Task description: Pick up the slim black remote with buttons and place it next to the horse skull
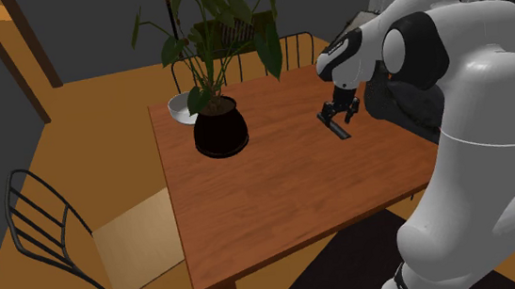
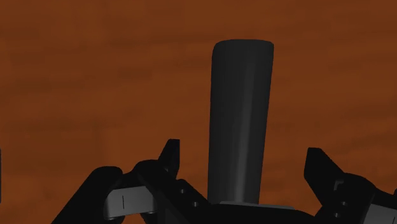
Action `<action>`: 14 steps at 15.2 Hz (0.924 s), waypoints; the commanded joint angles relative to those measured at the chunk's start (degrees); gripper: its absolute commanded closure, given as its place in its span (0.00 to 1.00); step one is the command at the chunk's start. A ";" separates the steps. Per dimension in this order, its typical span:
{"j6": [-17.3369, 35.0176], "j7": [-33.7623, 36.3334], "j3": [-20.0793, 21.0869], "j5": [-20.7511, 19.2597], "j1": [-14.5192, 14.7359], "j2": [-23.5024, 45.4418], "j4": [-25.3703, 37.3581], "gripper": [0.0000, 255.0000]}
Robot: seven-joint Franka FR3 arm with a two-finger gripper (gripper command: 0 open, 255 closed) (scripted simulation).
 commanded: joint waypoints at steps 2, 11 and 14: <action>0.00 0.00 0.00 0.00 0.00 0.00 0.00 0.00; -6.36 1.14 -0.68 -1.76 0.09 -3.39 3.18 0.00; -6.36 1.14 -0.68 -1.76 0.09 -3.39 3.18 0.00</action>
